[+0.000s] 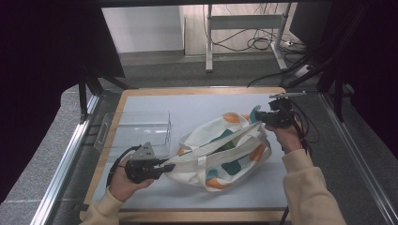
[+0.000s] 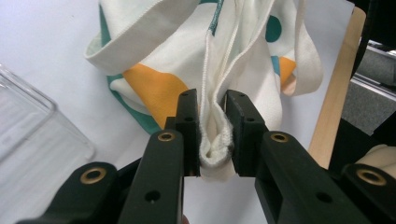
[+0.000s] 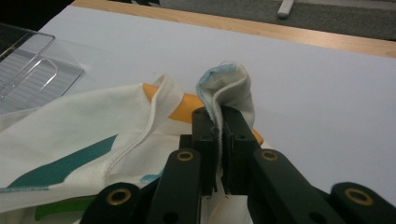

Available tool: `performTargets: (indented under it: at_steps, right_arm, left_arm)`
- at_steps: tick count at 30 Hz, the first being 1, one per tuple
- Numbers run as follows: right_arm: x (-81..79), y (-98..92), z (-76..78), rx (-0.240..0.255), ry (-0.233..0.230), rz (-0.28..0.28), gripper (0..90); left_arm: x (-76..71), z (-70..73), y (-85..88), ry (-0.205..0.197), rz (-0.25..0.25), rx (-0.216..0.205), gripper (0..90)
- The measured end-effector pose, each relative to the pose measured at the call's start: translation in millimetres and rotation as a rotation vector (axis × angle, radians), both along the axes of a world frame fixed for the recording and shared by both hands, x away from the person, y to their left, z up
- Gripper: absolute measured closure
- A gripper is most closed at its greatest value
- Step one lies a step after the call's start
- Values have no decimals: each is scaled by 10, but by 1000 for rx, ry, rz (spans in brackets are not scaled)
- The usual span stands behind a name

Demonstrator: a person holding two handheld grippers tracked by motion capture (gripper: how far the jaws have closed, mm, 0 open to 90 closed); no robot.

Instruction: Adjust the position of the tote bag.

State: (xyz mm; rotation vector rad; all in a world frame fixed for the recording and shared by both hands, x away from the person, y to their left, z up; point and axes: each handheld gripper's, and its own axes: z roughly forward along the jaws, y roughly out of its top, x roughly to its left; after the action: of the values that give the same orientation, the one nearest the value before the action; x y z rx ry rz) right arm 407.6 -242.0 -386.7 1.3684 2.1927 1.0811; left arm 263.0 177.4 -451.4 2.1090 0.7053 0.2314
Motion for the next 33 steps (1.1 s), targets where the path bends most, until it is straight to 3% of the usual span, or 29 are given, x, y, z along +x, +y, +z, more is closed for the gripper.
performTargets:
  at_steps: [9, 18, 22, 29, 31, 33]
  right_arm:
    - [-300, -127, 20, 53, -34, -15, 845]
    - [-742, -297, -169, 57, -42, -50, 838]
    - [-785, -340, -321, 48, -31, -71, 836]
    - [-775, -419, -507, 81, -12, -79, 826]
    - [-776, -437, -564, 80, -8, -84, 803]
    - [-794, -454, -568, 90, -18, -87, 721]
  left_arm:
    - [164, 52, 81, 1, 29, -4, 768]
    - [244, -12, 8, 18, 34, 8, 767]
    - [271, -74, -51, 31, 38, 24, 766]
    - [290, -162, -78, 49, 40, 21, 762]
    - [285, -190, -84, 52, 40, 22, 760]
    - [267, -188, -62, 49, 38, 16, 751]
